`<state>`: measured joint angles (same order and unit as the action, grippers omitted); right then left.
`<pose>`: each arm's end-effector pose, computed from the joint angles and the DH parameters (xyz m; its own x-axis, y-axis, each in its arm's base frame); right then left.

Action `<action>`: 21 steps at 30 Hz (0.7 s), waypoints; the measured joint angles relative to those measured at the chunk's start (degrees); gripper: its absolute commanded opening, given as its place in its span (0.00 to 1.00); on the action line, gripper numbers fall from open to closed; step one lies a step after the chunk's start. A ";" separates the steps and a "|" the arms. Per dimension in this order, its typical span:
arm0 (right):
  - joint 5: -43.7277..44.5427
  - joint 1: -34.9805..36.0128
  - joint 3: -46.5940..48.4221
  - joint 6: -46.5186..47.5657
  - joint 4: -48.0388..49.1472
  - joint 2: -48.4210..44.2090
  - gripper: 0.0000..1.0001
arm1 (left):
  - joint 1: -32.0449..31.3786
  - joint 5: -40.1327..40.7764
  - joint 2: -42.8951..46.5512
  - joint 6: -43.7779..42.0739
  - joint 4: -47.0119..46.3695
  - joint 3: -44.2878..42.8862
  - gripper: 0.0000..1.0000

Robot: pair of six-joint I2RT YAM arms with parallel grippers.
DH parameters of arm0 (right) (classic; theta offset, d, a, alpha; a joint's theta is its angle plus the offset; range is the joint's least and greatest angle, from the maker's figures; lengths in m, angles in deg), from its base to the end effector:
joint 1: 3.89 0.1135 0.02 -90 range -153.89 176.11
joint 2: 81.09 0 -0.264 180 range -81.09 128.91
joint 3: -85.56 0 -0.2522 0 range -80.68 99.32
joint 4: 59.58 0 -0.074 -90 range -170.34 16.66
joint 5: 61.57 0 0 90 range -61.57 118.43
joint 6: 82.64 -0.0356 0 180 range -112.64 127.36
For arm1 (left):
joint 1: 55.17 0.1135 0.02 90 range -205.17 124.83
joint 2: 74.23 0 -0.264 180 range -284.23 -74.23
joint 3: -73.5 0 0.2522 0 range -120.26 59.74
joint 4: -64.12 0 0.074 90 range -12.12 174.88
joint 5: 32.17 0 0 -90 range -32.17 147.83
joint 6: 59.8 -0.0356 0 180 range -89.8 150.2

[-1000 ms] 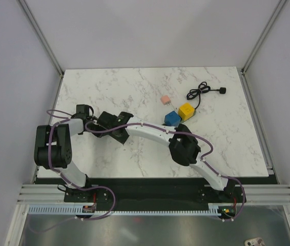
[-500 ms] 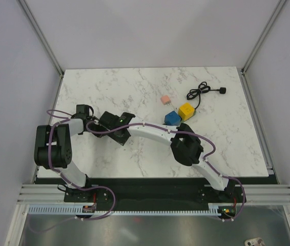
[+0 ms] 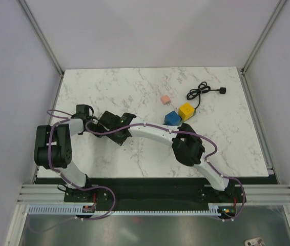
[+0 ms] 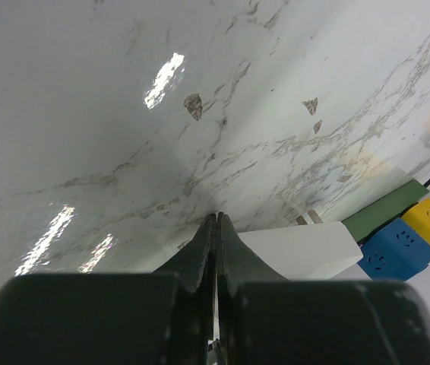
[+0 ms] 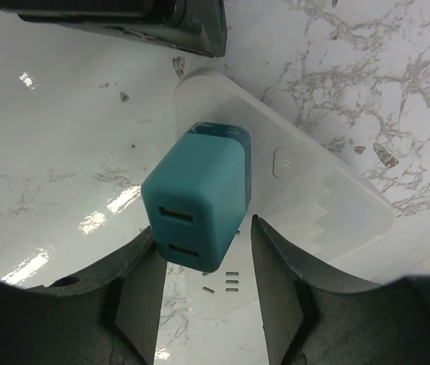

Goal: Insert the plug

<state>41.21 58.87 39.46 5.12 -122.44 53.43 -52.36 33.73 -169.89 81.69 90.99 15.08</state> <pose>0.2385 0.4461 0.2017 -0.4414 -0.7741 -0.4539 -0.8052 0.5649 -0.1803 0.2937 -0.0001 0.1278 -0.6638 -0.7477 0.0156 -0.6201 0.5386 -0.5704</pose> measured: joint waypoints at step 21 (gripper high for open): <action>1.31 1.05 -0.48 3.13 5.88 -0.68 0.56 | -0.02 0.00 0.15 0.00 0.07 0.09 0.02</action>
<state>42.52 59.92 38.98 8.24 -116.56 52.75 -52.38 33.73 -169.74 81.69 91.05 15.17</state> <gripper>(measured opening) 0.563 0.026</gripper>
